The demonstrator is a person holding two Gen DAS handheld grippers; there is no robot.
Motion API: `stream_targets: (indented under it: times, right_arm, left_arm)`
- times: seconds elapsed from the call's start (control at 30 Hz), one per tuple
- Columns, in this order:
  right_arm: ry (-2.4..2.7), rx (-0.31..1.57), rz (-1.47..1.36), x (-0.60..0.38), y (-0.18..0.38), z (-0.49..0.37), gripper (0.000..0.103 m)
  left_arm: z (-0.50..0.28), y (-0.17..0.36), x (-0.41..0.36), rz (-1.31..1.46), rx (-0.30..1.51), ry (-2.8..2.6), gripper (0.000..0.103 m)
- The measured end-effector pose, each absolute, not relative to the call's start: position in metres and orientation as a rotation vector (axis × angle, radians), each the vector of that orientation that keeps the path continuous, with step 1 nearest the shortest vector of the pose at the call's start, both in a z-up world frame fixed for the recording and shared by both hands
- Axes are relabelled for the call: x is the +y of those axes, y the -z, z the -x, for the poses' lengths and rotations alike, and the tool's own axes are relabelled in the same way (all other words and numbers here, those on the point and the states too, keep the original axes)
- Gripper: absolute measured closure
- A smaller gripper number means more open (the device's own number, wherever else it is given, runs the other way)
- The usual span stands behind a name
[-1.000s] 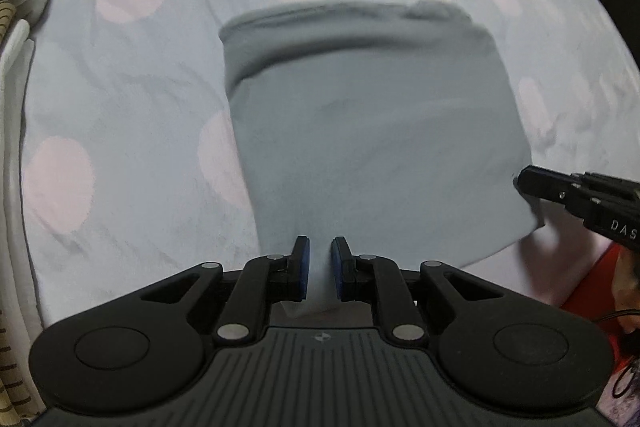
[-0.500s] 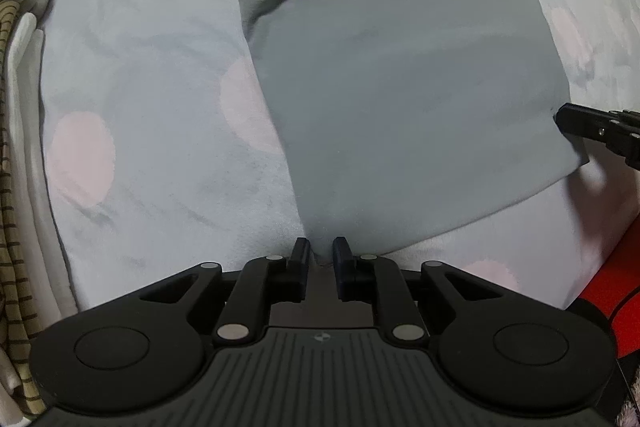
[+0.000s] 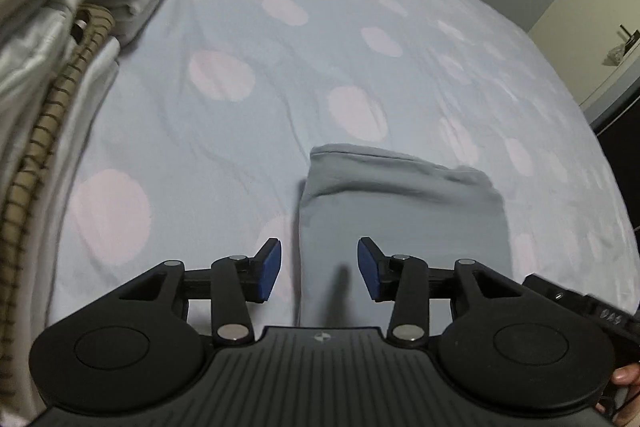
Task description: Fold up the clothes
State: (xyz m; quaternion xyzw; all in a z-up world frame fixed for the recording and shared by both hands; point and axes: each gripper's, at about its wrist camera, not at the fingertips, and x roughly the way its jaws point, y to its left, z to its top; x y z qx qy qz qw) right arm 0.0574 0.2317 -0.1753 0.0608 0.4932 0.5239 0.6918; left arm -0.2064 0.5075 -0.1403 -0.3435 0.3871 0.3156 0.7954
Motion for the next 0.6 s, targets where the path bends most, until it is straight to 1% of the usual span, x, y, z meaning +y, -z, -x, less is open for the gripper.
stream_targets:
  times: [0.13, 0.17, 0.2, 0.27, 0.3, 0.4, 0.53, 0.57, 0.6]
  right_arm:
    - [-1.156, 1.123, -0.145, 0.249, 0.188, -0.066, 0.05]
    - [-1.153, 1.129, -0.138, 0.253, 0.191, -0.067, 0.05]
    - [-1.156, 1.136, -0.138, 0.256, 0.194, -0.069, 0.05]
    - [-1.169, 1.138, -0.137, 0.263, 0.199, -0.07, 0.05]
    - [-1.177, 1.133, -0.132, 0.266, 0.2, -0.07, 0.05]
    - [-1.207, 1.113, -0.115, 0.272, 0.203, -0.067, 0.05]
    - [-1.236, 1.082, -0.081, 0.279, 0.204, -0.063, 0.056]
    - [-1.238, 1.084, -0.084, 0.279, 0.205, -0.063, 0.058]
    - [-1.239, 1.086, -0.088, 0.278, 0.206, -0.064, 0.059]
  left_arm:
    - [0.192, 0.159, 0.515, 0.766, 0.887, -0.646, 0.053]
    - [0.192, 0.162, 0.514, 0.761, 0.893, -0.633, 0.051]
    - [0.191, 0.164, 0.513, 0.762, 0.892, -0.628, 0.046]
    - [0.193, 0.17, 0.515, 0.799, 0.884, -0.623, 0.042]
    - [0.195, 0.172, 0.516, 0.821, 0.879, -0.619, 0.042]
    - [0.2, 0.178, 0.519, 0.902, 0.859, -0.599, 0.043]
    - [0.194, 0.182, 0.518, 0.907, 0.86, -0.582, 0.046]
    - [0.193, 0.183, 0.517, 0.907, 0.86, -0.58, 0.048]
    - [0.191, 0.184, 0.517, 0.909, 0.859, -0.577, 0.053]
